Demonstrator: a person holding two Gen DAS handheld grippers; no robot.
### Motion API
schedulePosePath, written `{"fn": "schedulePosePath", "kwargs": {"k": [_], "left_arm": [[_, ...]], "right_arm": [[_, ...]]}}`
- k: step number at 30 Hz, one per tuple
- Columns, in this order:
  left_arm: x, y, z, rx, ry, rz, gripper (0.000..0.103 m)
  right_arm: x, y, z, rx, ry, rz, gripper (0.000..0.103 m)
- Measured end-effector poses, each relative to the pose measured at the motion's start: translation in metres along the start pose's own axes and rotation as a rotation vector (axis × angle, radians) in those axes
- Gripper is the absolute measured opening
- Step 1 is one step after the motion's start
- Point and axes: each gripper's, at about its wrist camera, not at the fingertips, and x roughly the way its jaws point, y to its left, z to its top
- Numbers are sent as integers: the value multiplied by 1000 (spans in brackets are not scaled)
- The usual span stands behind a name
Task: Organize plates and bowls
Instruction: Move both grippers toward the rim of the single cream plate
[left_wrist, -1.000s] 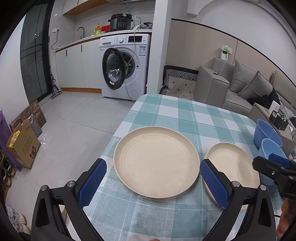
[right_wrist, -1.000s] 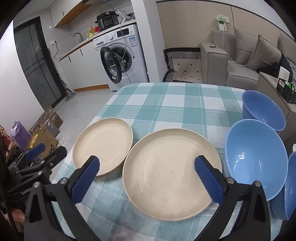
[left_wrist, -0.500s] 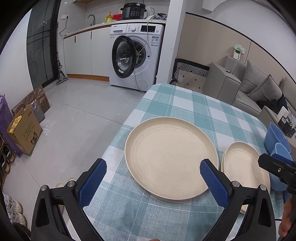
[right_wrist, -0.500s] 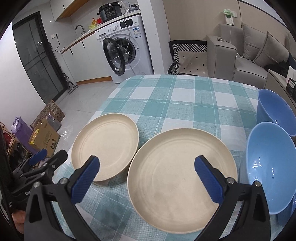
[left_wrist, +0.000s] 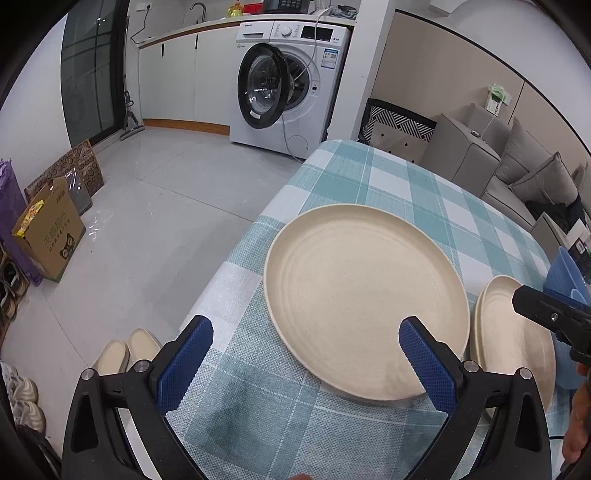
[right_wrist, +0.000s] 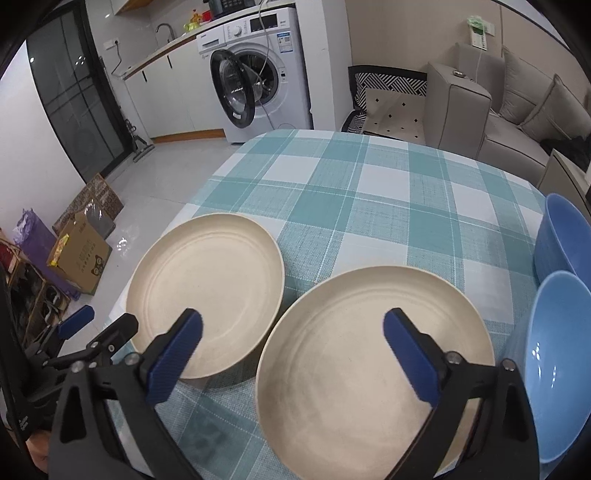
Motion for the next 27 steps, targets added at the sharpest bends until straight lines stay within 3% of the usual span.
{"fn": "schedulePosePath", "kwargs": {"k": [20, 27], "left_arm": [[16, 25, -5, -73, -13, -58, 102], [22, 26, -7, -74, 0, -71, 96]], "right_arm": [[42, 11, 16, -52, 50, 10, 95], [56, 18, 17, -77, 76, 15, 95]]}}
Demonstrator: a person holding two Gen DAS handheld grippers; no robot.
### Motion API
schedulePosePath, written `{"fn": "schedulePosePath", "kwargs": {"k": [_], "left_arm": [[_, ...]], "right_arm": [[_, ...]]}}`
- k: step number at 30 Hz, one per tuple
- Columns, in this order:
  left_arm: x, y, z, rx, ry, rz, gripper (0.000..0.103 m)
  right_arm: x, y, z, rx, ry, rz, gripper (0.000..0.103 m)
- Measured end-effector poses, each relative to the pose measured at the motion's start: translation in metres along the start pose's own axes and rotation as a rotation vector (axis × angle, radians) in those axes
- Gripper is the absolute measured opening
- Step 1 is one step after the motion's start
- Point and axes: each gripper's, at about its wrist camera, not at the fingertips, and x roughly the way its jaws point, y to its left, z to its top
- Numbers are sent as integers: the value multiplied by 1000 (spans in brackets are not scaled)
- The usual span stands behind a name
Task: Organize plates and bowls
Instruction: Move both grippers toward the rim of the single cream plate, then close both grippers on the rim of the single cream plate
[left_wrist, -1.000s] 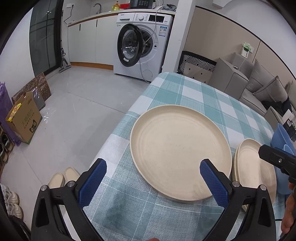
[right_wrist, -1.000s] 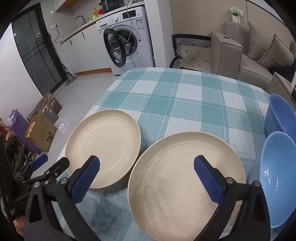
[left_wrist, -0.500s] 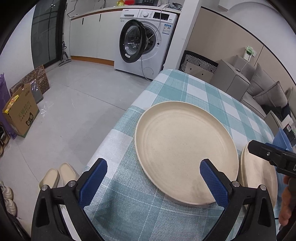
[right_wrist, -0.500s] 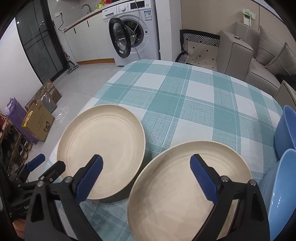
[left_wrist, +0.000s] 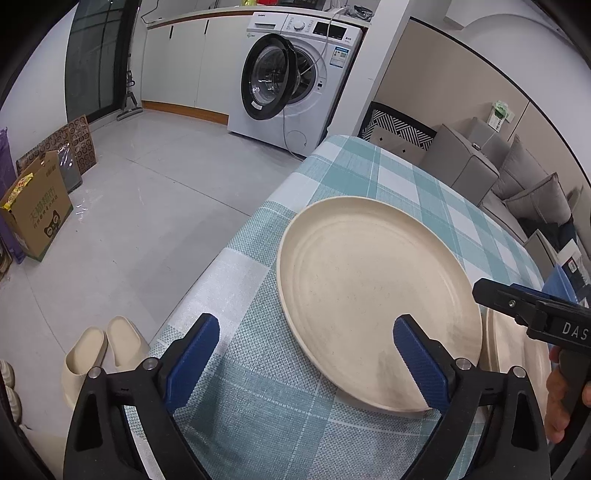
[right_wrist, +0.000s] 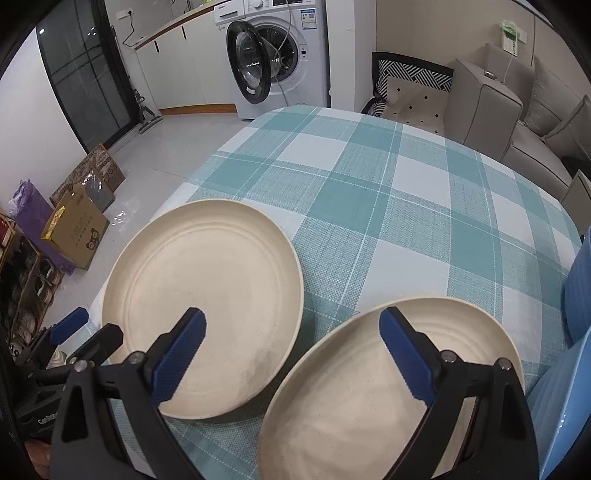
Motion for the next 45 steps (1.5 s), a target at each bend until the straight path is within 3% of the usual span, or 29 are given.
{"fn": "schedulePosePath", "kwargs": {"k": [10, 28, 31, 39, 42, 45], "left_arm": [[8, 2, -3, -3, 31, -2, 78], [11, 2, -5, -2, 35, -2, 65], [11, 3, -5, -3, 35, -2, 64], [11, 5, -5, -3, 30, 4, 52], [11, 7, -5, -7, 28, 3, 47], [11, 7, -5, -5, 28, 4, 43]], "right_arm": [[12, 4, 8, -17, 14, -1, 95], [25, 13, 17, -33, 3, 11, 94], [30, 14, 19, -42, 17, 11, 80], [38, 14, 18, -38, 40, 15, 72], [42, 13, 16, -38, 57, 15, 59], [44, 13, 15, -38, 60, 6, 57]]}}
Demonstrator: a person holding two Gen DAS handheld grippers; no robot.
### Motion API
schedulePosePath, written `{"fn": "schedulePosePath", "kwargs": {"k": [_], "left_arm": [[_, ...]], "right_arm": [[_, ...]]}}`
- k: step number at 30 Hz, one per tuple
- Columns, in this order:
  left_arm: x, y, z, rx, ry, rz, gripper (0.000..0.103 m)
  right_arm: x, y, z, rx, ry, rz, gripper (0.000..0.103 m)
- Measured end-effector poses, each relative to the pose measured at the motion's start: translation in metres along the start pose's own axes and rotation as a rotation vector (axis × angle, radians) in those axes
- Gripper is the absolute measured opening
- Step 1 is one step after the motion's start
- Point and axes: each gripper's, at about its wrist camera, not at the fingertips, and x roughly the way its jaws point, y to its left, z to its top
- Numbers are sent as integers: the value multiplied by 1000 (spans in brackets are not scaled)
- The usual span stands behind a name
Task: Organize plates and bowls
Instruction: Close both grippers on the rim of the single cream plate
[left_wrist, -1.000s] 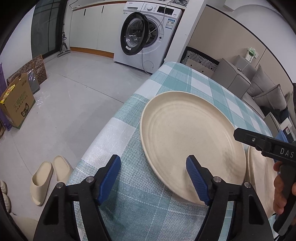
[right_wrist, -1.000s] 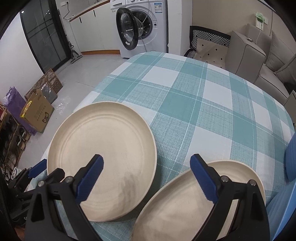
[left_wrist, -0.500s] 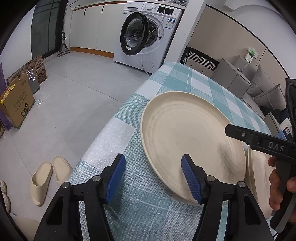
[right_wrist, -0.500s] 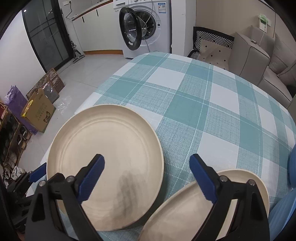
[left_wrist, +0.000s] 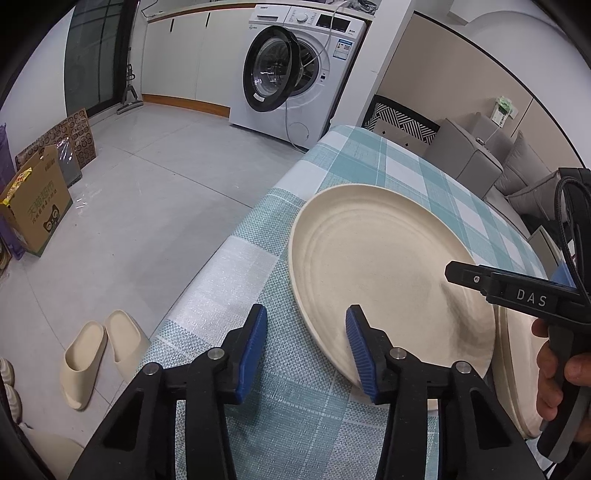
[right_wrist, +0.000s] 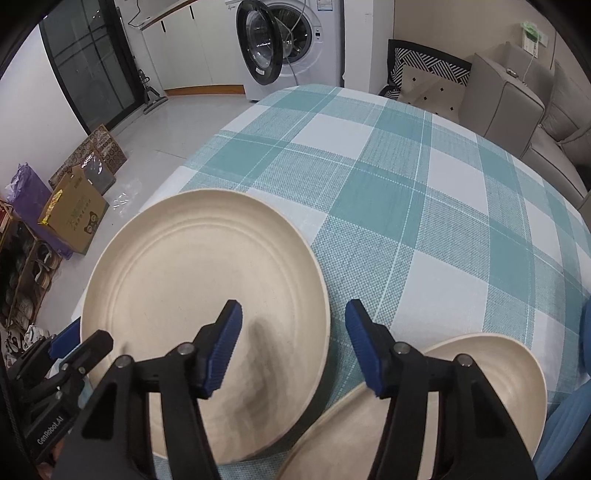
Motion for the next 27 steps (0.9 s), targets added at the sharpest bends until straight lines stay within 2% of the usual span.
{"fn": "schedulePosePath", "kwargs": {"k": [3, 6, 13, 27], "left_arm": [[1, -1, 1, 0, 4, -6, 38], [1, -3, 1, 9, 5, -6, 36], [-1, -6, 1, 19, -3, -8, 34], [-1, -11, -1, 37, -6, -12, 29]], "right_arm": [[0, 0, -1, -2, 1, 1, 55], [-1, -1, -1, -3, -1, 1, 45], [-3, -1, -3, -5, 0, -1, 34], [-5, -1, -7, -32, -7, -47, 19]]}}
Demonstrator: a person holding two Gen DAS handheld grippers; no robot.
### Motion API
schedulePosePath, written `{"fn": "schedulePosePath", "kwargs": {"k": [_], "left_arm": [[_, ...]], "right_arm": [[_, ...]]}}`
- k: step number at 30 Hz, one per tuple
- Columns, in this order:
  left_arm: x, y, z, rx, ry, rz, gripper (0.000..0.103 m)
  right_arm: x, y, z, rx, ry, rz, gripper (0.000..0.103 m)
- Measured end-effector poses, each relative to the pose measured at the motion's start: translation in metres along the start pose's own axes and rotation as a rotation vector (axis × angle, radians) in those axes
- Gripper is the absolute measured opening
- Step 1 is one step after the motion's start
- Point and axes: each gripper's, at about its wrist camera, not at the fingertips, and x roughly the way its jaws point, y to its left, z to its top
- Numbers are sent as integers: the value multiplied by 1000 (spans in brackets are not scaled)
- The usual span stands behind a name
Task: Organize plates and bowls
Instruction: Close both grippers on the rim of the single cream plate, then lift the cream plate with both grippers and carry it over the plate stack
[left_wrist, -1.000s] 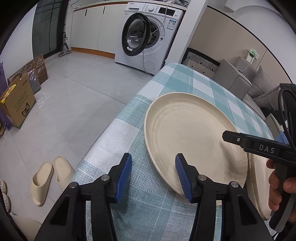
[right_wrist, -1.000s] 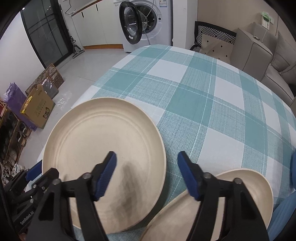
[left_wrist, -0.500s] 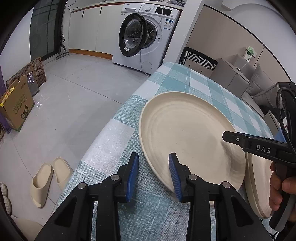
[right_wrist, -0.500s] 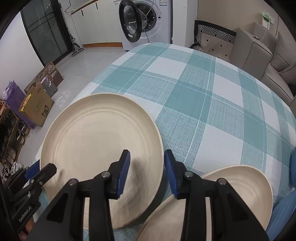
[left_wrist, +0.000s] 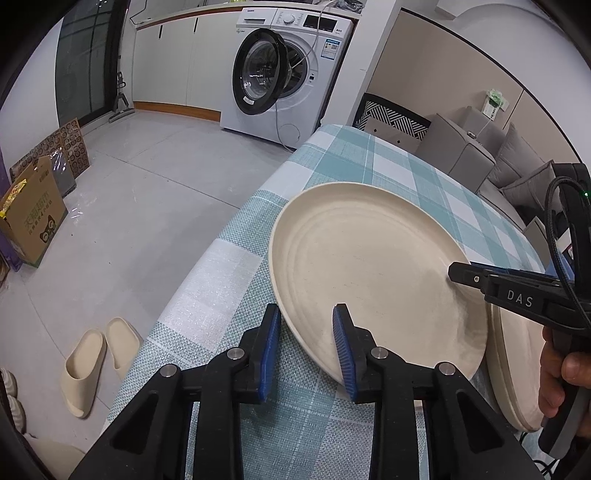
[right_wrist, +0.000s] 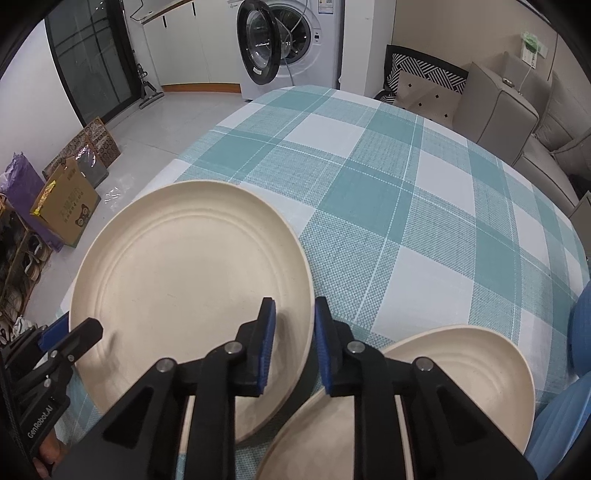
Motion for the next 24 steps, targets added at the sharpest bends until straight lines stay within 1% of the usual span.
{"fn": "schedulePosePath", "kwargs": {"k": [7, 24], "left_arm": [[-1, 0, -1, 7, -6, 10, 29], [-8, 2, 2, 6, -26, 20, 29]], "right_arm": [[-1, 3, -1, -17, -5, -20, 17], [-4, 7, -3, -33, -15, -25, 17]]}}
